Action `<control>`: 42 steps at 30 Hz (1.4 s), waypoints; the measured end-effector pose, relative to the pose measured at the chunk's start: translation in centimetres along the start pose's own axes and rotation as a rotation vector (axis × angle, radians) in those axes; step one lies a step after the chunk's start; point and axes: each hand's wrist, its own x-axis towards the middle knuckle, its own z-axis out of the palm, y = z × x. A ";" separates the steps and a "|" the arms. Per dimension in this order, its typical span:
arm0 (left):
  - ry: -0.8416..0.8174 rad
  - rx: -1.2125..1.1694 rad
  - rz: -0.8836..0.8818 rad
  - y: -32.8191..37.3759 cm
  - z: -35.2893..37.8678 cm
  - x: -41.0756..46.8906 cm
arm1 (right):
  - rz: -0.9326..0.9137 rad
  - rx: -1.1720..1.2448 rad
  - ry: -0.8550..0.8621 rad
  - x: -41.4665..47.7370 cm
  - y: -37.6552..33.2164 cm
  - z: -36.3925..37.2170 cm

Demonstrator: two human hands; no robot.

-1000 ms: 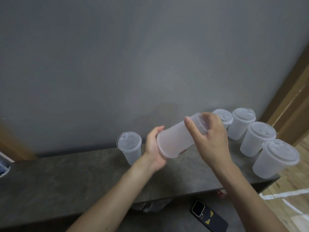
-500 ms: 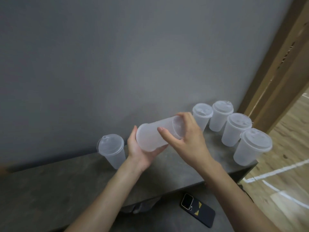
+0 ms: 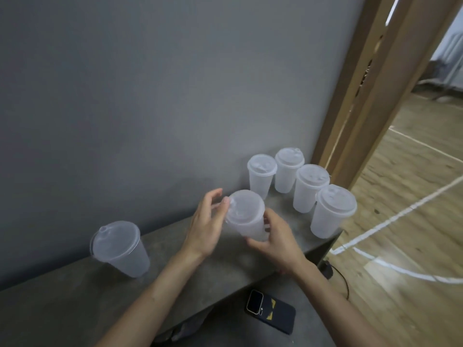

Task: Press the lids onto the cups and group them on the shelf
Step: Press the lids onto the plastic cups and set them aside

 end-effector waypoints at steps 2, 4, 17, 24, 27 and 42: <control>-0.050 -0.011 -0.041 -1.0 0.5 0.2 | 0.097 0.073 0.136 0.6 2.2 -0.4; -0.053 -0.016 -0.056 -1.7 1.0 0.0 | 0.164 0.104 0.229 1.4 3.9 -0.7; -0.021 -0.016 -0.098 -4.4 0.0 -4.3 | 0.266 0.176 0.378 4.7 4.8 -0.6; -0.008 -0.017 -0.087 -3.9 -0.3 -4.9 | 0.307 0.211 0.371 4.0 5.2 -0.1; 0.012 0.017 -0.052 -3.3 -0.7 -5.3 | 0.312 0.198 0.366 2.6 5.2 0.3; 0.360 0.564 -0.121 -4.3 -16.4 -6.6 | 0.030 0.243 -0.143 -2.6 -2.6 11.9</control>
